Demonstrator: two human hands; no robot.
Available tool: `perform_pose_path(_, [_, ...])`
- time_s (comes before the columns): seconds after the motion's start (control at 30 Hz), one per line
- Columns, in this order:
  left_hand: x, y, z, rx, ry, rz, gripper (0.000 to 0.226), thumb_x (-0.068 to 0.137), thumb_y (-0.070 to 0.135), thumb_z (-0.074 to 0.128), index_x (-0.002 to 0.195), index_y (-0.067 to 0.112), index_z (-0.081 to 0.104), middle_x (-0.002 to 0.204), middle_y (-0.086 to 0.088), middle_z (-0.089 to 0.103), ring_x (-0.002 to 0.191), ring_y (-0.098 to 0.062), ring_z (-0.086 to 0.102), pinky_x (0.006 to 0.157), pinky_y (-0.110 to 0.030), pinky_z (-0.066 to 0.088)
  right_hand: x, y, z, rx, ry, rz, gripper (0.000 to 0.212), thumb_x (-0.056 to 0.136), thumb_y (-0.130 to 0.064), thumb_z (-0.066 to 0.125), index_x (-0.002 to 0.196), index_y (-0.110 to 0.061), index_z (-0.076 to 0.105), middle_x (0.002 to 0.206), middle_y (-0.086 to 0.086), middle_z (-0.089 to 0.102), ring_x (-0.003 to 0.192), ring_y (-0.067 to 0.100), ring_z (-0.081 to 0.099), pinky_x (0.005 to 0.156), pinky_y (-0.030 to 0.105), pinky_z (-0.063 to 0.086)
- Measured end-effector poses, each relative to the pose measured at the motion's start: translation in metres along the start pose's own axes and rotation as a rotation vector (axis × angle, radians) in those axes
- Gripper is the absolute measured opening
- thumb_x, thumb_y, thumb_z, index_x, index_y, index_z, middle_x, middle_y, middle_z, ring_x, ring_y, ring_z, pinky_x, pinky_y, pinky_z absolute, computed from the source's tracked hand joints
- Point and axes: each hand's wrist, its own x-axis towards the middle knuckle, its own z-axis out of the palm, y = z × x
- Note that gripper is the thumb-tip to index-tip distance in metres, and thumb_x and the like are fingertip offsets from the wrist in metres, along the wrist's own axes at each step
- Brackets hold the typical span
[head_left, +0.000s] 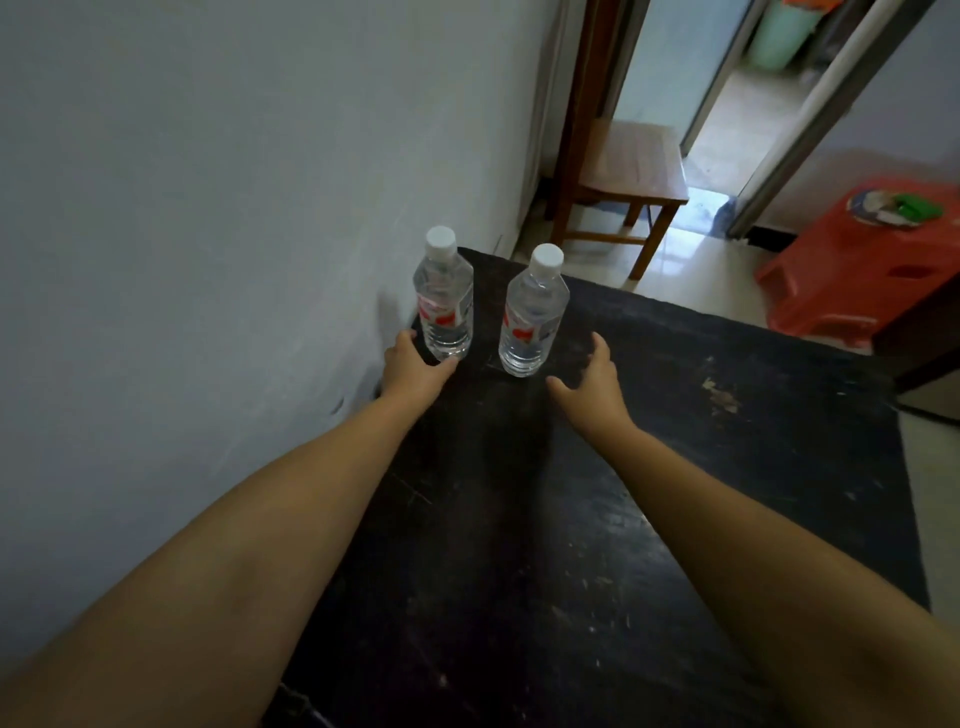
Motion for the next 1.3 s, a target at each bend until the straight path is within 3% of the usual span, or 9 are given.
perform_pose_path(0.1, [-0.025,0.004,0.0,0.02,0.043,-0.023,0.062,0.084,0.033,0.068,0.136,0.012,0.04,0.136,-0.012,0.05,0.12,-0.028,0.053,0.101,-0.042,0.045,-0.023,-0.006,-0.013,-0.026,0.035,-0.096,0.085,0.09,-0.016,0.064,0.153,-0.027,0.008,0.156,0.009,0.022,0.14,0.027,0.033,0.111,0.048,0.038])
perform_pose_path(0.23, [-0.069,0.01,0.009,0.137,0.035,0.045,0.048,0.09,0.032,0.062,0.13,0.013,0.046,0.127,-0.011,0.054,0.111,-0.026,0.057,0.091,-0.035,0.047,-0.054,-0.006,-0.03,-0.255,0.077,-0.214,0.065,0.094,-0.019,0.059,0.149,-0.016,0.025,0.145,0.009,0.038,0.125,0.023,0.049,0.099,0.037,0.048])
perform_pose_path(0.33, [-0.116,0.001,0.013,0.228,0.082,0.104,0.044,0.089,0.031,0.063,0.127,0.014,0.049,0.125,-0.01,0.055,0.11,-0.025,0.057,0.092,-0.037,0.049,-0.083,0.0,-0.041,-0.624,-0.074,-0.262,0.043,0.096,-0.025,0.054,0.135,-0.011,0.046,0.134,0.011,0.045,0.111,0.026,0.055,0.088,0.037,0.049])
perform_pose_path(0.53, [-0.222,-0.042,0.007,0.408,0.131,0.021,0.045,0.09,0.03,0.062,0.13,0.015,0.046,0.128,-0.01,0.05,0.114,-0.028,0.053,0.093,-0.042,0.049,-0.149,0.022,-0.041,-0.992,-0.332,-0.344,0.04,0.093,-0.028,0.056,0.129,-0.012,0.05,0.13,0.014,0.043,0.115,0.035,0.05,0.095,0.047,0.047])
perform_pose_path(1.03, [-0.445,-0.194,-0.047,0.31,0.388,-0.347,0.043,0.089,0.027,0.06,0.126,0.01,0.048,0.126,-0.015,0.05,0.112,-0.032,0.053,0.087,-0.037,0.046,-0.313,0.033,0.058,-1.293,-0.627,-0.955,0.04,0.092,-0.023,0.055,0.129,-0.009,0.05,0.13,0.016,0.044,0.116,0.038,0.05,0.092,0.044,0.045])
perform_pose_path(1.3, [-0.606,-0.254,-0.022,0.215,0.519,-0.578,0.048,0.091,0.029,0.058,0.133,0.012,0.044,0.131,-0.013,0.047,0.115,-0.03,0.05,0.085,-0.035,0.044,-0.432,0.092,0.087,-1.382,-0.776,-1.189,0.034,0.093,-0.017,0.052,0.126,-0.006,0.052,0.124,0.016,0.049,0.109,0.036,0.054,0.088,0.043,0.046])
